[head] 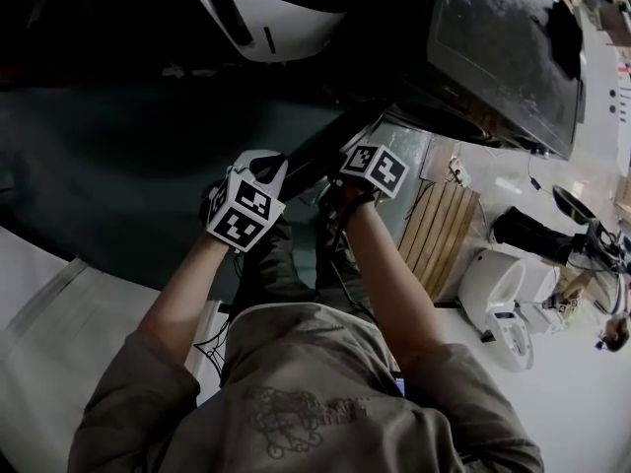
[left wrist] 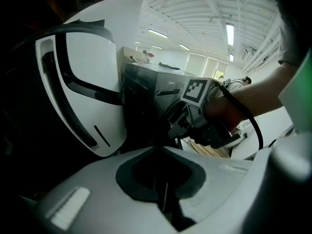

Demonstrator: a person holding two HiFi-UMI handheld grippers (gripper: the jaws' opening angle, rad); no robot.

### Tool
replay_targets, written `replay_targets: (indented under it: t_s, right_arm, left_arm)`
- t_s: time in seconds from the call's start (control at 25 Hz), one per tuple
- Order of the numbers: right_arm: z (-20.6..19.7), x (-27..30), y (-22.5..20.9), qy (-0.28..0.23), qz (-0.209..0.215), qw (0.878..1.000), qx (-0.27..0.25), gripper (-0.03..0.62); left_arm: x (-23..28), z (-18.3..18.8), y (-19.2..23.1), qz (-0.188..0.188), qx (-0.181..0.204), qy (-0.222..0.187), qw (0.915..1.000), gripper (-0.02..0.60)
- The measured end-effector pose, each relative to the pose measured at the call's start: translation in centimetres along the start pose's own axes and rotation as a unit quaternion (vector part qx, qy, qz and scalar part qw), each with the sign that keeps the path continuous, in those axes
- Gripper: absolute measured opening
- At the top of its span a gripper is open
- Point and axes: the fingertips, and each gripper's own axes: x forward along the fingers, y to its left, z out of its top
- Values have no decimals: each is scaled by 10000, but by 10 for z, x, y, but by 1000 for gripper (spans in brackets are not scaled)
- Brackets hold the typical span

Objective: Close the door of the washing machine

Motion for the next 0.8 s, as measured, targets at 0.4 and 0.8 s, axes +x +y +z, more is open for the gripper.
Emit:
replay_targets:
  t_s: [0.4, 0.8]
  right_arm:
    - [-10, -30, -54, 80, -257, 9965, -796, 225]
    - [-2, -62, -109, -16, -663, 9848, -1603, 144]
  left_arm:
    - [11, 11, -60, -363, 298, 217, 9987, 0]
    - [42, 46, -102, -658, 722, 312, 9947, 0]
